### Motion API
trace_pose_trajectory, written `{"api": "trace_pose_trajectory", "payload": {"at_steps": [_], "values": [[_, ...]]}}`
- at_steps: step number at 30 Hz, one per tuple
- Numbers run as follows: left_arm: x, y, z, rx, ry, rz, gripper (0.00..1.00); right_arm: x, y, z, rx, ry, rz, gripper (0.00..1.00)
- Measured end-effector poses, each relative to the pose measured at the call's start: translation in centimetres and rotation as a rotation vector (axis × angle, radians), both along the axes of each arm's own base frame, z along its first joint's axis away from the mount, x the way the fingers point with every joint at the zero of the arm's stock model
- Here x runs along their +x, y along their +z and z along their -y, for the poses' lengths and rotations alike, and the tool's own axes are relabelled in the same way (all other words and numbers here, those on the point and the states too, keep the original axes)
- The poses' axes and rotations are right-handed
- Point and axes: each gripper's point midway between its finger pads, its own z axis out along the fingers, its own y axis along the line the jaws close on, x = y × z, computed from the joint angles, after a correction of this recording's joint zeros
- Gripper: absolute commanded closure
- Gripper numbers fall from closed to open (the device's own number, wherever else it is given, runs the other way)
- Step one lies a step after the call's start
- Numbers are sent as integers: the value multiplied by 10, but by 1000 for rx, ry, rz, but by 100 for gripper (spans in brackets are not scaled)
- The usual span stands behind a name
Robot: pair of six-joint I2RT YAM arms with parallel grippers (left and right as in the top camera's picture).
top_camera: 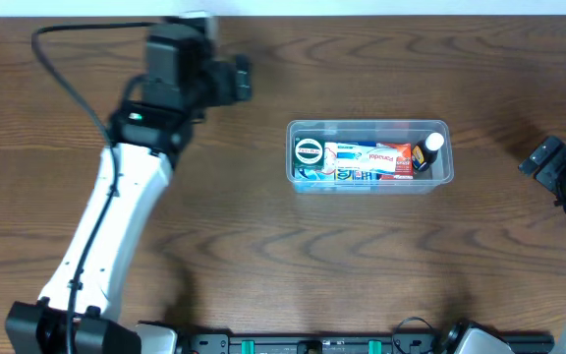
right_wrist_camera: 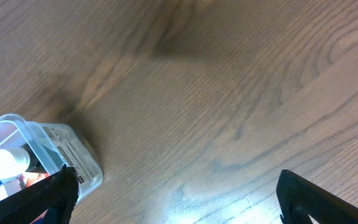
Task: Pack container
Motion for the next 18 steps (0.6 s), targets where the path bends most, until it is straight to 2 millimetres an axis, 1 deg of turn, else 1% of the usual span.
{"api": "trace_pose_trajectory", "payload": {"at_steps": [3, 5, 9, 18], "values": [[-2, -8, -24, 4, 51, -42, 2, 0, 0, 0, 0, 0, 0, 1], [-4, -10, -28, -13, 48, -56, 2, 0, 0, 0, 0, 0, 0, 1], [-5, -8, -23, -67, 0, -61, 2, 0, 0, 0, 0, 0, 0, 1], [-6, -8, -18, -85, -22, -63, 2, 0, 0, 0, 0, 0, 0, 1]]}}
